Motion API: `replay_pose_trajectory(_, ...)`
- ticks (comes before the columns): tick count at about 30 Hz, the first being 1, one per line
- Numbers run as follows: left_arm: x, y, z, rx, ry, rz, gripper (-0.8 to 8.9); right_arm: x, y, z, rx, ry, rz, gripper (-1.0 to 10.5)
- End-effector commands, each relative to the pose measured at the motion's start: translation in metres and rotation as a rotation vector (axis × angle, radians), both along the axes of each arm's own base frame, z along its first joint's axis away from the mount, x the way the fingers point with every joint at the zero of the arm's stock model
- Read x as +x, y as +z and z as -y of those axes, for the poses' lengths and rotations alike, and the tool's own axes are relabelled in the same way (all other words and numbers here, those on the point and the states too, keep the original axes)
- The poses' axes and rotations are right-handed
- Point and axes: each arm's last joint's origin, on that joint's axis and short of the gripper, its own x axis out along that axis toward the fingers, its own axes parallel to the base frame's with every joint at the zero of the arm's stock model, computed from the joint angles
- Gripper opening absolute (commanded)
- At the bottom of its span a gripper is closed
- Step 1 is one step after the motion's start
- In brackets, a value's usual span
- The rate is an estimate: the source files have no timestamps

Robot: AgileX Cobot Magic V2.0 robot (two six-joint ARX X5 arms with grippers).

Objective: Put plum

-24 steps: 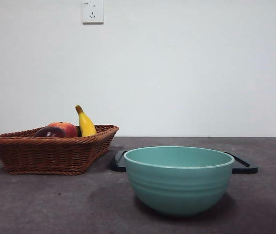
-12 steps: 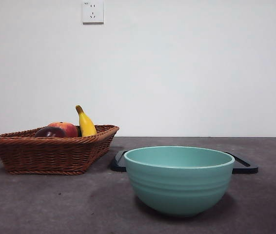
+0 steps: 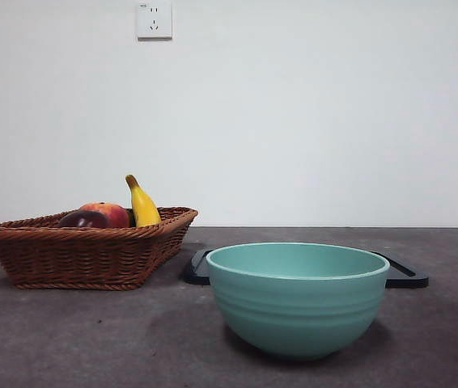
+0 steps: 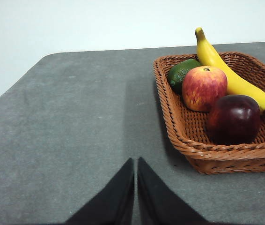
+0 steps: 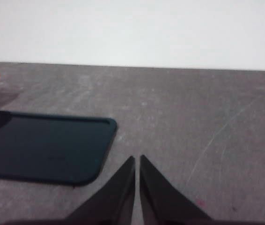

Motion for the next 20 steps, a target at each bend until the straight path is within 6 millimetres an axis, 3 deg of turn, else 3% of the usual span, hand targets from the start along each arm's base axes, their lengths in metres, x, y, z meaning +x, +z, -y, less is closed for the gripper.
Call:
replay_pose_trajectory(1, 0.0008, -0.0075, -0.0002, -0.002, 0.003, -0.025, 0.09, 0.0, -0.0045, 0.0006, 0.009, -0.02, -0.034, 0.1)
replay_pose_trajectory(20, 0.0008, -0.0074, -0.0002, -0.002, 0.004, -0.024, 0.09, -0.0004, -0.0068, 0.001, 0.007, -0.033, -0.06, 0.1)
